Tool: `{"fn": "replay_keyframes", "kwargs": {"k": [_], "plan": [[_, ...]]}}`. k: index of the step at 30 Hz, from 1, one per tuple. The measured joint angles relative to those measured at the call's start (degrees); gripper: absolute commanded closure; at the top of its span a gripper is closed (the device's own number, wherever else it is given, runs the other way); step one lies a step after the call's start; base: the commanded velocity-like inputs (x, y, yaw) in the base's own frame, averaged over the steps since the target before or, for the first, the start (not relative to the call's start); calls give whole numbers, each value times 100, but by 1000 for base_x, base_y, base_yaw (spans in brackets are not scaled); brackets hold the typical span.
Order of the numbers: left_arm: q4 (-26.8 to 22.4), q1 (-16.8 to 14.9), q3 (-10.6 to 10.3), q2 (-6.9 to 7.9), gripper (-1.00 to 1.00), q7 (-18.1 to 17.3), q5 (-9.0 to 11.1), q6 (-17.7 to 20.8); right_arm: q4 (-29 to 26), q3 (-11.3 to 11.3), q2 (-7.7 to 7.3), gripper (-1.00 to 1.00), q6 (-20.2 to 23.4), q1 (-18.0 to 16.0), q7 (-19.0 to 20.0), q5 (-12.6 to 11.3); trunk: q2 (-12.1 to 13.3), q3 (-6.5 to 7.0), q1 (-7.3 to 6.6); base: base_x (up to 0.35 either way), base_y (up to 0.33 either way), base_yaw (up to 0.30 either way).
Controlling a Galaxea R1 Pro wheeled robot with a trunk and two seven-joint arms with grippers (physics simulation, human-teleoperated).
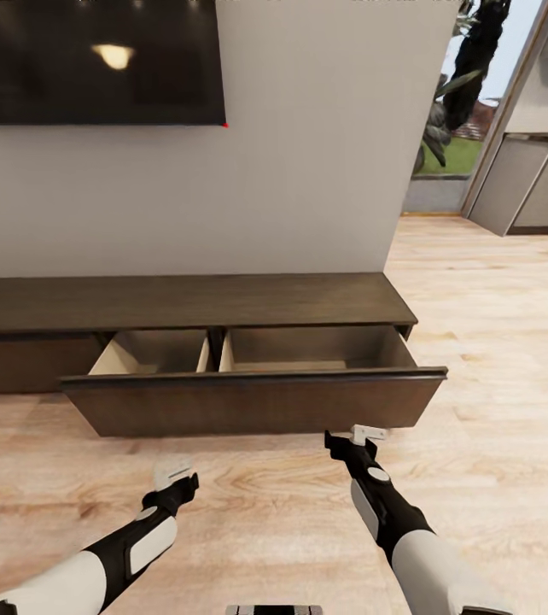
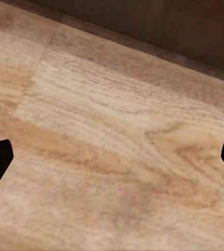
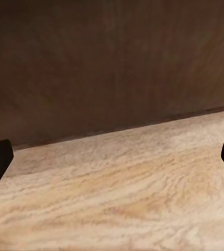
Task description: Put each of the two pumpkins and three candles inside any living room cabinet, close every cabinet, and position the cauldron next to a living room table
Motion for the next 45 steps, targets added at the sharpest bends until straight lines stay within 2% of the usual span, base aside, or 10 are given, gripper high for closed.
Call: {"fn": "replay_keyframes", "kwargs": {"k": [6,10,11,18,19,26,33,45], "plan": [[87,-1,2,-46,-100,-8,6,-79,-12,28,-1,-100,-153,76,17,11,-2,36,0,0,0,0],[127,-1,2,-39,-100,-10,19,-79,-15,210,-3,-100,-295,115,17,17,-2,71,0,0,0,0],[290,-1,4,-47,-100,-16,18,-84,-12,345,-2,-100,-398,127,10,16,-2,80,0,0,0,0],[384,-1,-6,-105,-100,-11,-19,-96,-10,416,-7,-100,-695,230,7,16,-2,143,0,0,0,0],[379,-1,-7,-152,-100,-11,-23,-134,-10,423,-7,-100,-785,248,9,17,-40,135,22,0,0,0],[379,-1,-6,-160,-100,-6,-22,-226,-10,424,-7,-100,-911,267,16,18,-319,73,175,0,0,0],[379,-1,-6,-159,-100,6,-23,-229,-10,432,-7,-100,-1164,361,17,23,-330,-19,194,0,0,0],[380,-2,-3,-158,-100,5,-23,-229,-10,438,-12,-100,-1207,375,25,23,-343,-175,219,0,0,0]]}}
